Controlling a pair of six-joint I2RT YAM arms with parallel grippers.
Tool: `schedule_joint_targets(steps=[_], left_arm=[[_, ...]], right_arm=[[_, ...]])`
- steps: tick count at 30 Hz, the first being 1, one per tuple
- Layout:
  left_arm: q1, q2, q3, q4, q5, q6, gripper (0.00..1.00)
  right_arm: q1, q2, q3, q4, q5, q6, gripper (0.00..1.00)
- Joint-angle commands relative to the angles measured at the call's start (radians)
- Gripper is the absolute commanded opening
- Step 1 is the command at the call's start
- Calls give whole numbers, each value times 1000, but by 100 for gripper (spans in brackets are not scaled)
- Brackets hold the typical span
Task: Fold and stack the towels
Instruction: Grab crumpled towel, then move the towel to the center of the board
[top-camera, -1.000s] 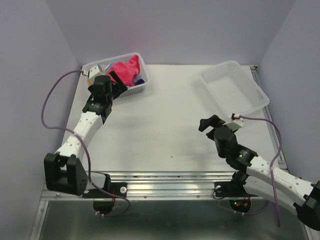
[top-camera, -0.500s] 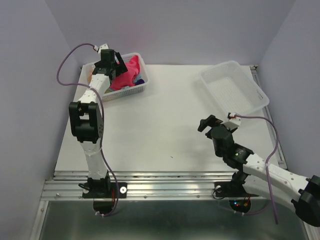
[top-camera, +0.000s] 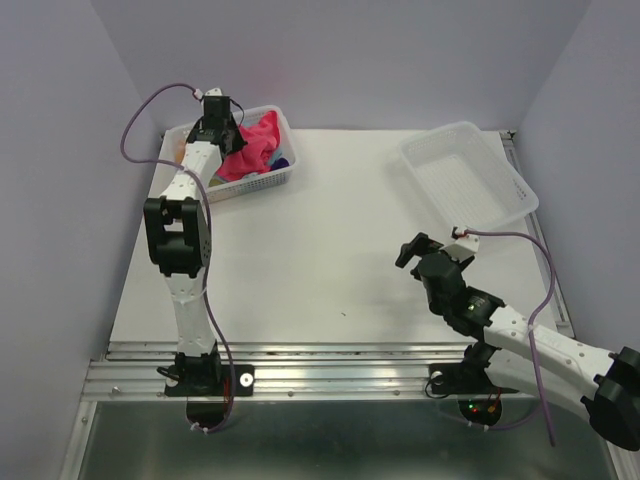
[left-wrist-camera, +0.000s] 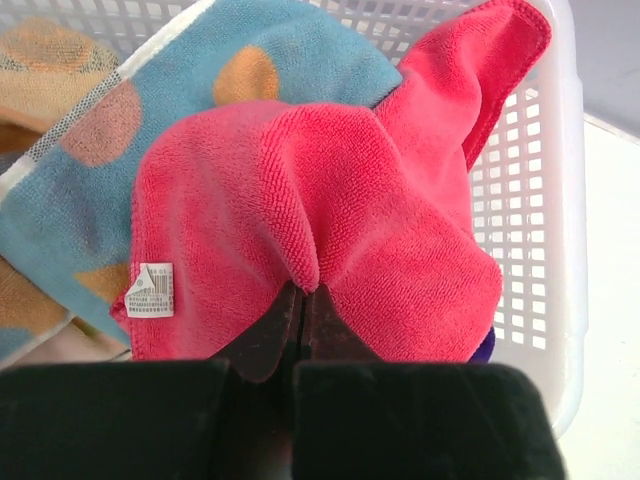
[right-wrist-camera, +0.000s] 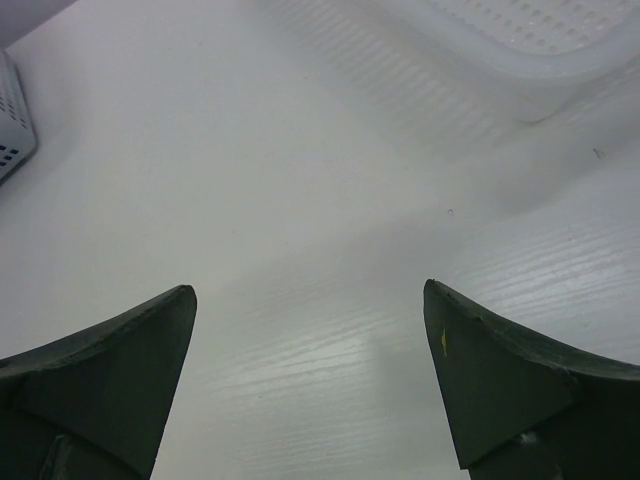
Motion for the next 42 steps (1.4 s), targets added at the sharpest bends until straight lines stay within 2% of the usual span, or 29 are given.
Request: schedule_joint_targets(steps=[1, 3, 7, 11, 12, 14, 16, 18, 24, 29, 31, 38, 42], left_arm=[[6, -152, -12, 25, 44, 9, 0], [6, -216, -69, 64, 95, 16, 0], [3, -477, -206, 185, 242, -3, 0], [-37, -678, -331, 299, 495, -49, 0], [-87, -736, -335, 331, 546, -59, 0], [-153, -787, -327, 335, 531, -47, 0], [-280, -845, -316, 333, 457, -27, 0], [-348, -878, -292, 333, 462, -34, 0], [-521, -889, -217, 335, 471, -63, 0], [-567, -856, -200, 339, 476, -106, 0], [-584, -850, -220, 392, 531, -140, 0], [-719, -749, -97, 408, 584, -165, 0], [-784, -755, -109, 408, 598, -146, 0]], right_arm=[[8, -16, 28, 6, 20, 15, 100], [8, -24, 27, 3, 18, 18, 100], [8, -43, 22, -3, -3, 22, 100], [6, -73, 18, -10, -49, 33, 100], [8, -80, 18, -14, -60, 36, 100], [6, -108, 18, -29, -71, 50, 100], [8, -131, 15, -42, -87, 54, 100], [8, -171, 10, -48, -109, 56, 100], [6, -304, -21, -65, -132, 77, 100], [8, -390, -33, -86, -135, 74, 100], [8, -415, -47, -77, -127, 73, 100], [8, -404, -33, -105, -104, 82, 100], [8, -401, -22, -128, -72, 93, 100]])
